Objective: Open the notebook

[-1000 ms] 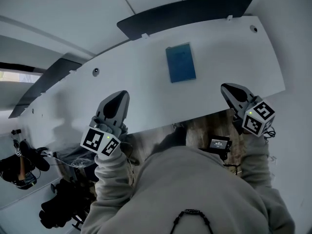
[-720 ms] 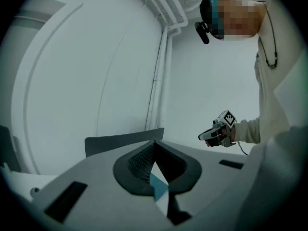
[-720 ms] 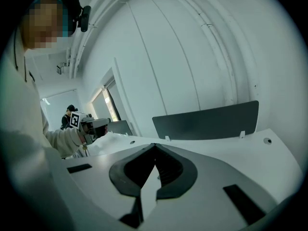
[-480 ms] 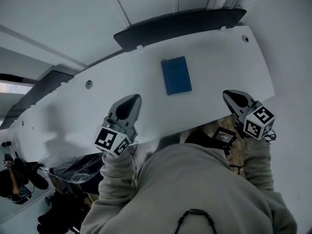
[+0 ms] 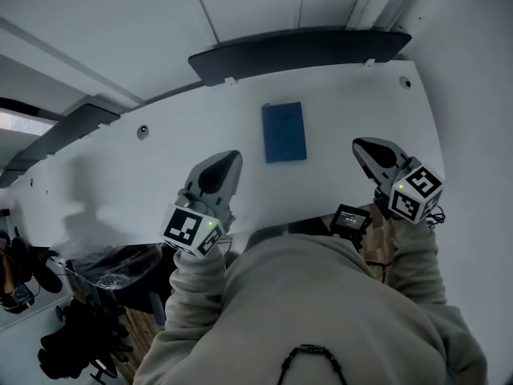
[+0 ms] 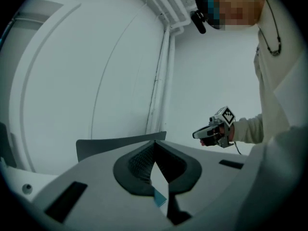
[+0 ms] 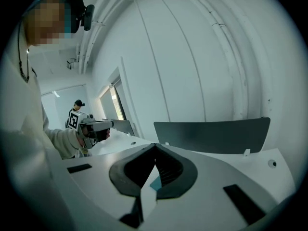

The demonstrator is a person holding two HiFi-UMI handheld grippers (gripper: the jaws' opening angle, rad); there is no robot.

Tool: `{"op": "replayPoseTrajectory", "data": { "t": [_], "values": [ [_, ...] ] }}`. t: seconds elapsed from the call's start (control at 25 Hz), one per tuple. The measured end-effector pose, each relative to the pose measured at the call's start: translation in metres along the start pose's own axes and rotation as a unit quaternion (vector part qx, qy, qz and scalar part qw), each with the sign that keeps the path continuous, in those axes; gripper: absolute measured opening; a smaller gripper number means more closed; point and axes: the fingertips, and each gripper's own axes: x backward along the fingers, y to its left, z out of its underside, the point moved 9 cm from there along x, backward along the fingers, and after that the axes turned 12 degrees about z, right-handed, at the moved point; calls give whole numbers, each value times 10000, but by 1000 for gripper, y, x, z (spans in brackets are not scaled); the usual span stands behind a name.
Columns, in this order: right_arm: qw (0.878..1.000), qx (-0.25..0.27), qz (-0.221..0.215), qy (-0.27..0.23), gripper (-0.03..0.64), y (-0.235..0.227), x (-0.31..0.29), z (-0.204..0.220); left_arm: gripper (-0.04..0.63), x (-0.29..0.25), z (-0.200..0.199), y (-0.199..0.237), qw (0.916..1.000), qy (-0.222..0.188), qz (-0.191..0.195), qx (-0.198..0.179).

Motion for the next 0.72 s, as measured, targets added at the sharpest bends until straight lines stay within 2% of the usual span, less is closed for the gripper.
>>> {"op": "replayPoseTrajectory", "data": {
  "t": [0.16, 0.4, 0.72],
  "values": [
    [9997, 242, -37, -3, 21, 6, -18, -5, -2, 8, -7, 2, 9999, -92, -57, 110],
    [9989, 328, -287, -151, 21, 18, -34, -15, -2, 14, -5, 10, 9994, 114, -338, 18],
    [9985, 347, -420, 14, 21, 23, -51, -11, -2, 16, -2, 14, 9997, 61, -99, 195]
  ]
}}
